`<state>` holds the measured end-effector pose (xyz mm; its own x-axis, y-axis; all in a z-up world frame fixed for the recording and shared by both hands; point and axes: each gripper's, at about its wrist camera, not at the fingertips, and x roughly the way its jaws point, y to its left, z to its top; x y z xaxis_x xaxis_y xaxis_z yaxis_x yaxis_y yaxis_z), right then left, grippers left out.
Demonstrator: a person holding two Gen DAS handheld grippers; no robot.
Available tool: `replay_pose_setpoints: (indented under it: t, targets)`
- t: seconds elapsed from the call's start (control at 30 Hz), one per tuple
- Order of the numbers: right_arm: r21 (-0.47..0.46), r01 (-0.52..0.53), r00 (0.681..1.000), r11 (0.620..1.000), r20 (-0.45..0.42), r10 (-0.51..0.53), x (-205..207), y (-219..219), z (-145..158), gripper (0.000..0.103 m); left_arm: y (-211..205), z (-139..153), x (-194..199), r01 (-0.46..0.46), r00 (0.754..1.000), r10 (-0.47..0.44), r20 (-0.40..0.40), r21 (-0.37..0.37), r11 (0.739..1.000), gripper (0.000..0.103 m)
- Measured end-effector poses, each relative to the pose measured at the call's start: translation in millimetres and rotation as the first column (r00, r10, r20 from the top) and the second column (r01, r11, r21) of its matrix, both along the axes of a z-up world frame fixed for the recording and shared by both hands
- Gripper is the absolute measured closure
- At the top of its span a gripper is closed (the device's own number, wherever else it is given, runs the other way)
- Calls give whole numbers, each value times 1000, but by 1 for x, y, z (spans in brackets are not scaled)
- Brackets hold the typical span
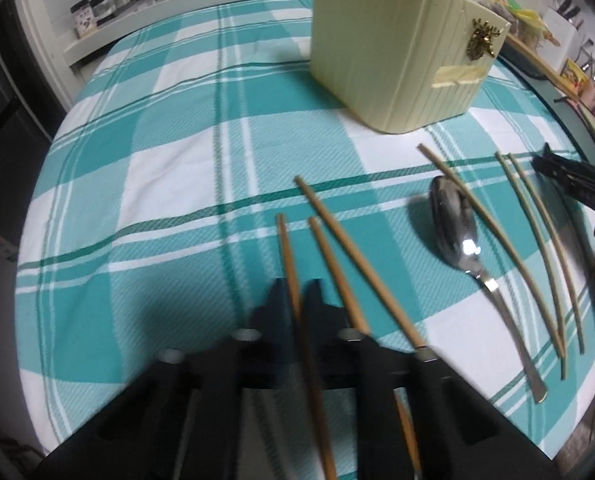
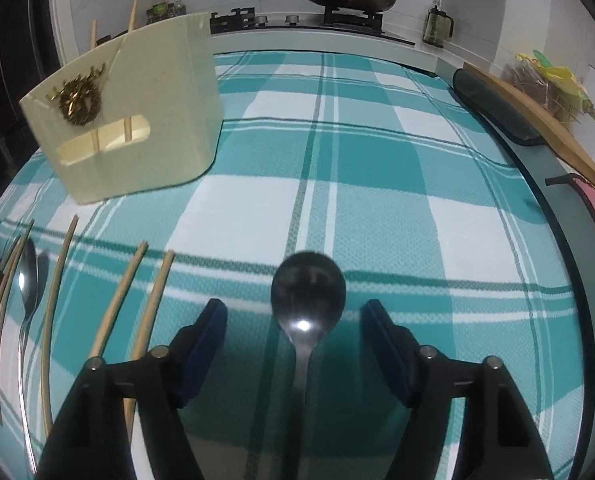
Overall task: Organize utensils
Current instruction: 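Close the right gripper on the steel spoon while the left gripper grasps a chopstick, then lift the spoon and chopstick into the cream holder and open both grippers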
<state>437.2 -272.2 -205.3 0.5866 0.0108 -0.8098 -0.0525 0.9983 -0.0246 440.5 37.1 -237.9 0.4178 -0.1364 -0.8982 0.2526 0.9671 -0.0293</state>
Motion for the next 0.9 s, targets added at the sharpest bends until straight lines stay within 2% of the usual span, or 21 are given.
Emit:
replay_pose_setpoints:
  t: [0.03, 0.2, 0.33, 0.5, 0.67, 0.9]
  targets:
    - [3, 9, 1000, 1000, 9, -9, 1, -1, 0, 67, -1, 0, 0, -6, 1000, 6, 9, 3, 1000, 99]
    - [91, 0, 998, 996, 63, -6, -12, -14, 14, 67, 10, 16, -12, -33, 997, 37, 74, -56, 998, 99]
    - [164, -57, 986, 985, 162, 30, -44, -20, 50, 67, 22, 53, -38, -32, 983, 53, 177, -122, 992, 99]
    - [206, -109, 967, 972, 250, 55, -87, -18, 90, 67, 38, 102, -72, -16, 950, 77, 304, -199, 980, 99]
    - [237, -124, 950, 963, 307, 47, -119, -15, 115, 68, 48, 127, -97, -11, 927, 114, 356, -280, 960, 99]
    - [215, -146, 932, 966, 358, 61, -134, -2, 139, 68, 48, 144, -112, -5, 906, 142, 400, -324, 946, 99]
